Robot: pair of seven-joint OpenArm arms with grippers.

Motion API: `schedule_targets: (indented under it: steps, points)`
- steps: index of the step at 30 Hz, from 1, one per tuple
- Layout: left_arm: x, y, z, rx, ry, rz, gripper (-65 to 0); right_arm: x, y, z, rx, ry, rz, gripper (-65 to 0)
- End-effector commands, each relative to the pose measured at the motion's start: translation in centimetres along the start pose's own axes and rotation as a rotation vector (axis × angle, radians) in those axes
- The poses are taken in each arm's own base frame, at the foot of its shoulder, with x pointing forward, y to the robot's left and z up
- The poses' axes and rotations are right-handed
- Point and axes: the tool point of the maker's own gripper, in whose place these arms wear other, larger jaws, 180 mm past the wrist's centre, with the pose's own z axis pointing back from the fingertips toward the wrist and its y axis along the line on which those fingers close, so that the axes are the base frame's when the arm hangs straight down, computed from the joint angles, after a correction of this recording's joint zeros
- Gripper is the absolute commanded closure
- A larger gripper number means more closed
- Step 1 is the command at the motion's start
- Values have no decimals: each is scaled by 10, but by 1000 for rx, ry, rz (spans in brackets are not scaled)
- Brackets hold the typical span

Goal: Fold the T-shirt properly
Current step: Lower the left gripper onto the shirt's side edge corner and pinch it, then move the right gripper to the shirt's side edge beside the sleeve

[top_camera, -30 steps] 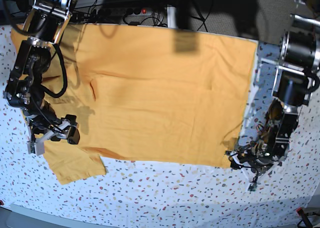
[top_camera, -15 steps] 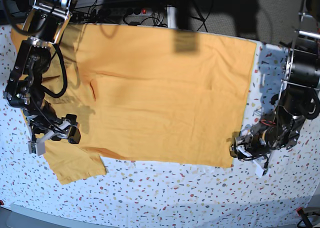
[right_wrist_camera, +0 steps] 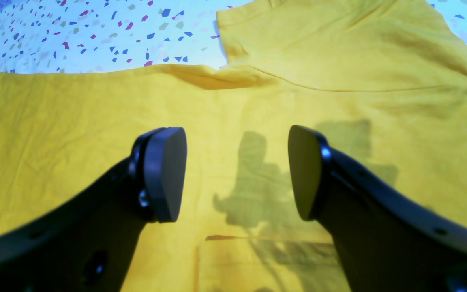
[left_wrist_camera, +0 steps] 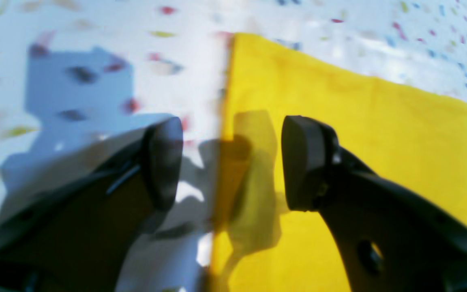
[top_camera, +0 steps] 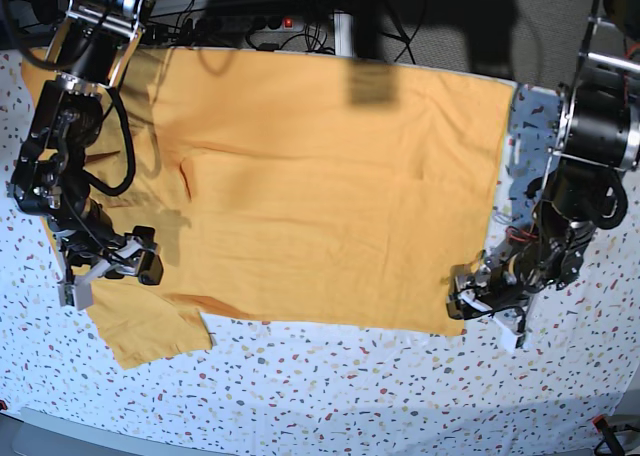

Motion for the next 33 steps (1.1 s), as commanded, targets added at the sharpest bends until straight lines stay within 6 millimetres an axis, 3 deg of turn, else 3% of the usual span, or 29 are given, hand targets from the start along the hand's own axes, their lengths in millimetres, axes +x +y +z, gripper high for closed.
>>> schedule_targets:
  steps: [1,8,16,18,22,23,28,33]
  points:
    - [27,-17,-2,-37,-39,-35,-371,22,-2,3,-1,-63,10,-390]
    - [26,-49,-16,-77,-38,-115,-371,21,-1,3,-1,-58,10,-390]
    - [29,-48,-15,-73,-52,-122,-369,20,-2,3,-1,-50,10,-390]
    - [32,-49,-15,-75,-74,-121,-314,20,-2,3,-2,-49,10,-390]
    - [40,-50,-14,-77,-113,-120,-37,20,-2,3,-2,-49,10,-390]
    - [41,-50,-14,-78,-121,-120,0,20,-2,3,-1,-49,11,-390]
    - [43,-50,-14,-79,-132,-119,0,19,-8,4,-32,-42,38,-390]
    - [42,-50,-14,-78,-130,-119,0,36,-41,15,-163,-78,167,-390]
